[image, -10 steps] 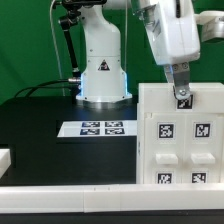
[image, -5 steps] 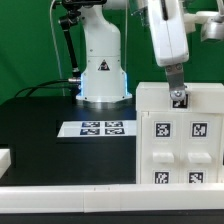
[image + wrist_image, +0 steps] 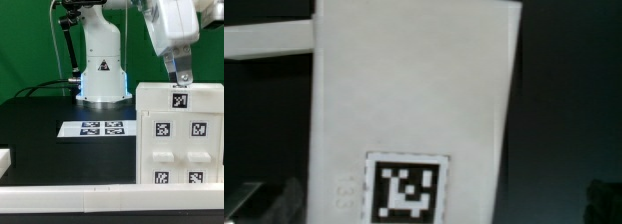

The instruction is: Assemble cabinet

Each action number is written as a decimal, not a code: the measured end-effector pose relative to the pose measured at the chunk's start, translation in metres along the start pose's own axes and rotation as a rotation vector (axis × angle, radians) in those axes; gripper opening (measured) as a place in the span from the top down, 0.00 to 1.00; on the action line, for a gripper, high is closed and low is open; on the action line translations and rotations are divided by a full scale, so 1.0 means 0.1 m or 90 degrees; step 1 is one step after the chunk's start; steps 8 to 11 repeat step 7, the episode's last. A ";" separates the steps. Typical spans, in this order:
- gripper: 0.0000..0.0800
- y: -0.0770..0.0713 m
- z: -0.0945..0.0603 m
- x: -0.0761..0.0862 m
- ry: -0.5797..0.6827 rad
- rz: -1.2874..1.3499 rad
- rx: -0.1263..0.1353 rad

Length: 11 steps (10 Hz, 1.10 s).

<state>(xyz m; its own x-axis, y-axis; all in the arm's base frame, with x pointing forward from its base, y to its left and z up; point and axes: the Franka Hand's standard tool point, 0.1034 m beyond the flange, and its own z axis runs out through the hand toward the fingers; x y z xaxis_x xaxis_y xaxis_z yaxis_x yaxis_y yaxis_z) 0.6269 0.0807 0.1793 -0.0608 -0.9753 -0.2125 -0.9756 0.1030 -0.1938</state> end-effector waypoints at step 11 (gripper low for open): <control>0.00 -0.05 -0.05 -0.05 -0.003 -0.022 0.007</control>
Offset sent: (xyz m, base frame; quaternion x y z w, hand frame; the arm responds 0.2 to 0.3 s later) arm 0.0000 0.0000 0.0000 0.0000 0.0000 0.0000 1.0000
